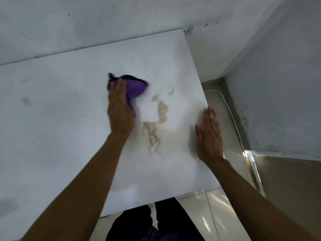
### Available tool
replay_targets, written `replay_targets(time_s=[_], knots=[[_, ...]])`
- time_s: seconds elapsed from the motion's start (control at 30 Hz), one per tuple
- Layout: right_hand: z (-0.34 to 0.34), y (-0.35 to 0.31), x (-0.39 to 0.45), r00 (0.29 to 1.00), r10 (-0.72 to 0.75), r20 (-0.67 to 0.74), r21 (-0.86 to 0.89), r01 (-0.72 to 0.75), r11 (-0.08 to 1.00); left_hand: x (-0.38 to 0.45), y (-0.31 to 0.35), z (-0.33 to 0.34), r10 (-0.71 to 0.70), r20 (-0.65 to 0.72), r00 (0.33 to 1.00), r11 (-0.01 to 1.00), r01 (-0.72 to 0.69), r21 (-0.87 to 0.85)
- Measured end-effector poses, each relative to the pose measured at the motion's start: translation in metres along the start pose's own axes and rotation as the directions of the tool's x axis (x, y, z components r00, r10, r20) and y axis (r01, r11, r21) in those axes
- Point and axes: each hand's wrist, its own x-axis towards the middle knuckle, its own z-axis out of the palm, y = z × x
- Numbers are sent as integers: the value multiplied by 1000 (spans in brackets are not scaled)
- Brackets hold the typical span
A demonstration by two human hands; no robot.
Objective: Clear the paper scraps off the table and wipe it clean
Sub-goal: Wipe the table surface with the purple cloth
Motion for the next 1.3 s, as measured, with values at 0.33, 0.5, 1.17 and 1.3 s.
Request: replay_targets(time_s=[0.33,0.5,1.17,1.3], knots=[[10,-3,-33,997,-71,-8,5,71,997,-75,11,27,-11,18,1000,996,10,91],[2,-1,-56,996,-72,-53,-73,68,995,-85,54,7,-26,70,997,984,38,-175],[1,5,-148,965,-215,150,-137,236,962,-234,40,-46,-155,-42,987,979,160,128],[5,9,-162,979,-162,123,-118,176,977,-220,-33,-103,-360,-249,899,899,406,165]])
